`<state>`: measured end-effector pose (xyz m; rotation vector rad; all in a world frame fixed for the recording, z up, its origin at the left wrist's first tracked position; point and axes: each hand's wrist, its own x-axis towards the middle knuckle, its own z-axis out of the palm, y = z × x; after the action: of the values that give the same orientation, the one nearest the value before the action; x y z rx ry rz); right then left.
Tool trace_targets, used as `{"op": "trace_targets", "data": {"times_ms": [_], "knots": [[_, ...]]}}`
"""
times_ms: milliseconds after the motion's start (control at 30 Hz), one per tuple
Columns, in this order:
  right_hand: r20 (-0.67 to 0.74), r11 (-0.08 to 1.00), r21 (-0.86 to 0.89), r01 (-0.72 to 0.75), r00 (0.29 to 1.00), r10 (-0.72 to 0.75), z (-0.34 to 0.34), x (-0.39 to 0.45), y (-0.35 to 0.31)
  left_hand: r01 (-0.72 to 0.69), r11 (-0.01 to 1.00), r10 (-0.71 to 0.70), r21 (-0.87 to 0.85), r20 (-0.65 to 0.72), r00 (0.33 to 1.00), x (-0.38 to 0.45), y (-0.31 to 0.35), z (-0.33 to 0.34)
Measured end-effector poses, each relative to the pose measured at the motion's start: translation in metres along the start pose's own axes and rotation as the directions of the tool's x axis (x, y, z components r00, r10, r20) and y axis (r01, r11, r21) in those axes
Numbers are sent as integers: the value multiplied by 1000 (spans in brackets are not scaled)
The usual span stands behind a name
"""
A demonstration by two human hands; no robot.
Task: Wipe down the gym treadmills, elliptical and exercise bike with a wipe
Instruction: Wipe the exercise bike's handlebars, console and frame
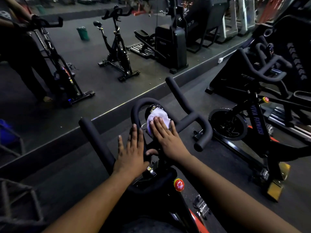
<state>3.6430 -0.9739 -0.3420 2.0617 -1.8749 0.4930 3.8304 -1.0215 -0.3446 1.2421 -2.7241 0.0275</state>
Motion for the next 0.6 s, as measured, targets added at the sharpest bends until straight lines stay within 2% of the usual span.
{"op": "trace_targets", "data": {"times_ms": [67, 133, 200, 267, 300, 367, 433, 500, 600], "knots": [[-31, 998, -52, 28, 999, -29, -7, 17, 6, -8, 1000, 8, 13, 6, 1000, 0, 1, -3], [-23, 999, -44, -9, 1000, 8, -23, 39, 14, -15, 1000, 15, 3, 8, 1000, 0, 1, -3], [35, 978, 151, -142, 990, 138, -38, 59, 22, -26, 1000, 26, -6, -30, 999, 0, -1, 0], [100, 868, 403, -291, 956, 275, -47, 72, 25, -30, 999, 29, -11, -52, 998, 0, -2, 3], [88, 845, 443, -298, 953, 290, -49, 74, 24, -28, 1000, 28, -11, -43, 999, -1, -3, 3], [-24, 919, 353, -177, 980, 198, -48, 74, 19, -17, 1000, 17, -2, -5, 1000, 0, -2, 1], [-112, 991, 134, 7, 994, 9, -40, 71, 15, -10, 1000, 9, 26, 39, 999, 2, -1, -1], [-103, 987, -51, 156, 982, -160, -34, 65, 14, -9, 999, 7, 35, 61, 998, 1, 1, -4], [-77, 948, -158, 275, 954, -290, -28, 39, 22, 2, 1000, -4, 19, 67, 998, 0, 1, -7]]}}
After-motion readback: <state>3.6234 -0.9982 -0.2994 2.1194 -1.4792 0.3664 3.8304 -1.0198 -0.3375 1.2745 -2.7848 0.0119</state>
